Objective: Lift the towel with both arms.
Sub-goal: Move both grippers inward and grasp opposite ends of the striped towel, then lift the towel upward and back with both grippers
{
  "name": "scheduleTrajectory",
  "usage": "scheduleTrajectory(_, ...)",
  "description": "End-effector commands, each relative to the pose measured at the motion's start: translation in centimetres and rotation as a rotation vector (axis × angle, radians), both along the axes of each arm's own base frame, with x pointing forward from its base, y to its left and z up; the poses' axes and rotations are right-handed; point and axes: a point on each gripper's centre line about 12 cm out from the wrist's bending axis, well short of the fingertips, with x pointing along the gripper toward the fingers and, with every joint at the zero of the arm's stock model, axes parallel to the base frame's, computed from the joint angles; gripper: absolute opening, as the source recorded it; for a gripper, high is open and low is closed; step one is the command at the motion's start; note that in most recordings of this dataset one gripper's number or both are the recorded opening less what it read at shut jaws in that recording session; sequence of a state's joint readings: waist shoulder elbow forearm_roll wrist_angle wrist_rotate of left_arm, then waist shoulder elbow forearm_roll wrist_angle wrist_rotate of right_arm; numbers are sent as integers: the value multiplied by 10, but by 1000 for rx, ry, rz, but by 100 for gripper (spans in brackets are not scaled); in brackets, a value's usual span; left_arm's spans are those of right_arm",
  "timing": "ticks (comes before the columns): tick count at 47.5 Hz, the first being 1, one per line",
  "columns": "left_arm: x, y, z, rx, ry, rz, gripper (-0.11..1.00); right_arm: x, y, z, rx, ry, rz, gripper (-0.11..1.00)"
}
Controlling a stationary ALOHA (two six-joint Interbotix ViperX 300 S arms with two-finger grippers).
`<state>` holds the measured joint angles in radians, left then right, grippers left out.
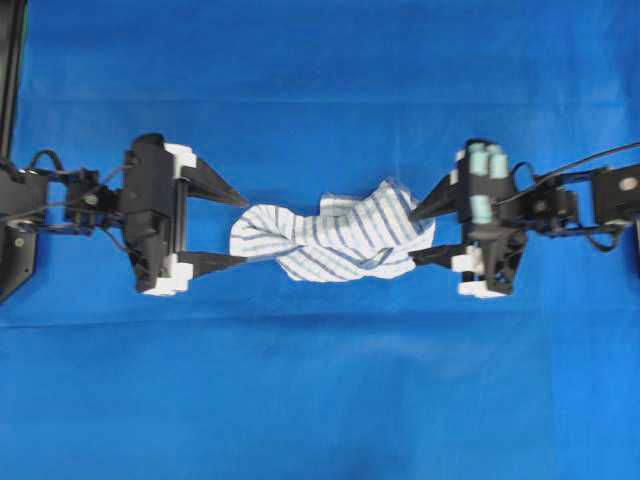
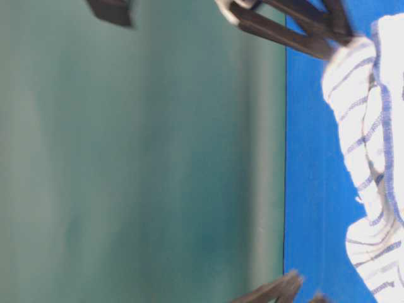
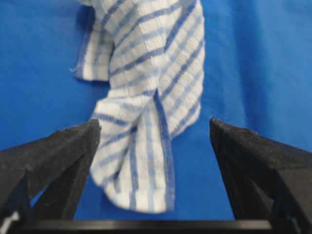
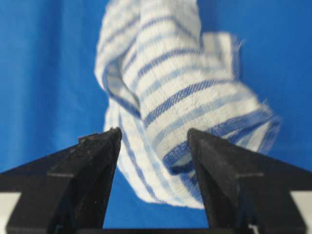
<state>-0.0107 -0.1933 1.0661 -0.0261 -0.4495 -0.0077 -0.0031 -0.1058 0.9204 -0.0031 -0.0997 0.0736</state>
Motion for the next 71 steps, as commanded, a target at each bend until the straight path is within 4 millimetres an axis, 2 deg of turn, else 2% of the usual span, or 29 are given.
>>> scheduleTrajectory(1,13,1,-6,-2,-8,6,89,11,0,-1,2,0,-1,61)
scheduleTrajectory(16,41,3,-54,-2,118,14,89,22,-3,-34,3,89,-10,61)
scheduleTrajectory(22,46,7,-61,-2,144,24,86,24,-3,-37,2,95,-9,59)
scheduleTrajectory(25,46,8,-62,-1,169,24,82,24,-3,-37,-2,94,-7,54)
scheduleTrajectory(29,46,8,-66,4,219,20,66,25,-3,-36,-3,92,-6,36)
scheduleTrajectory(33,47,8,-66,6,244,19,39,27,-4,-33,-3,84,-8,12)
scheduleTrajectory(37,49,8,-62,7,244,17,15,29,-3,-27,-2,69,-7,11)
scheduleTrajectory(40,51,8,-54,-2,230,22,5,30,-3,-19,-2,52,-7,11)
scheduleTrajectory(43,53,8,-42,-5,210,23,4,31,-3,-7,-2,34,-7,11)
scheduleTrajectory(47,54,6,-17,-13,176,23,4,31,-3,12,0,15,-9,11)
scheduleTrajectory(55,53,6,38,-23,119,23,4,29,-3,66,-2,-38,-9,11)
scheduleTrajectory(71,34,7,136,-16,-14,18,4,15,-8,172,-43,-184,-5,11)
